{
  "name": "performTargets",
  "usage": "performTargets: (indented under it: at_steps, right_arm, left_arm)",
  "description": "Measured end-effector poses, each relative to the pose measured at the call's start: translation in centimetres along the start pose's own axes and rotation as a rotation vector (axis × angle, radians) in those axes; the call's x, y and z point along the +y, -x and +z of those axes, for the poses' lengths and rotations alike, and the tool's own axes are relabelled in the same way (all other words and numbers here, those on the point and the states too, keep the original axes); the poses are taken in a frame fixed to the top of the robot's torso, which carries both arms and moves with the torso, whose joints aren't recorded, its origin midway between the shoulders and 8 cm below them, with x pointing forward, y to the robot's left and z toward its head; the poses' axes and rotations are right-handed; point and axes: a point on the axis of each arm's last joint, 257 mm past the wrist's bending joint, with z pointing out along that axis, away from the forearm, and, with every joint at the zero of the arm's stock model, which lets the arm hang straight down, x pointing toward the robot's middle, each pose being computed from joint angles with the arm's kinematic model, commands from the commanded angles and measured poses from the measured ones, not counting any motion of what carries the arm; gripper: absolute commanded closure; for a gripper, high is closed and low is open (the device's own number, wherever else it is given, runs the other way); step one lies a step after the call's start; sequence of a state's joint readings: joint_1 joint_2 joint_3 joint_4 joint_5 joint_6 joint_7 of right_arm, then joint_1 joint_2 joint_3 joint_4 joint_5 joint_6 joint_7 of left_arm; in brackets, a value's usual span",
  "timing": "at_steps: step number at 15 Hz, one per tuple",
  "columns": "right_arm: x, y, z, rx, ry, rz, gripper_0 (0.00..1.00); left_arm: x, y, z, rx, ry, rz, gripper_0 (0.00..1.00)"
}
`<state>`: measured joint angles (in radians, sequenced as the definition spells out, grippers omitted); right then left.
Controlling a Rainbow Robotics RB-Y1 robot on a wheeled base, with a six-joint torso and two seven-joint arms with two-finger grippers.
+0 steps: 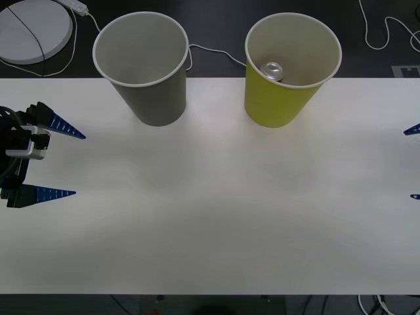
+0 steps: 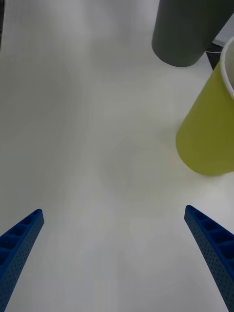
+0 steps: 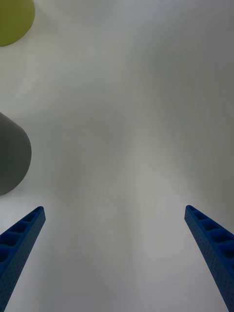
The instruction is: Put the can into the green bin and the plastic bottle into the gray bin
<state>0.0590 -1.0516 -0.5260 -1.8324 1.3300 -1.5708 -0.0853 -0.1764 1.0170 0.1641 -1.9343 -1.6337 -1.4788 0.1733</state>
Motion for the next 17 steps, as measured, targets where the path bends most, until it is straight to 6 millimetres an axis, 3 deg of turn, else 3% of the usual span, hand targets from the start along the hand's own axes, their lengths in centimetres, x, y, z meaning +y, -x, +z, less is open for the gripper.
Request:
performTargets:
  at_steps: [10, 17]
  right_arm:
    - [2.5, 0.1, 3.8, -0.03, 0.002, -0.069, 0.0]
    - [3.1, 0.5, 4.5, -0.038, 0.024, -0.084, 0.0]
  left_arm:
    - [0.0, 0.0, 0.0, 0.0, 0.0, 0.0, 0.0]
    - [0.0, 0.0, 0.0, 0.0, 0.0, 0.0, 0.0]
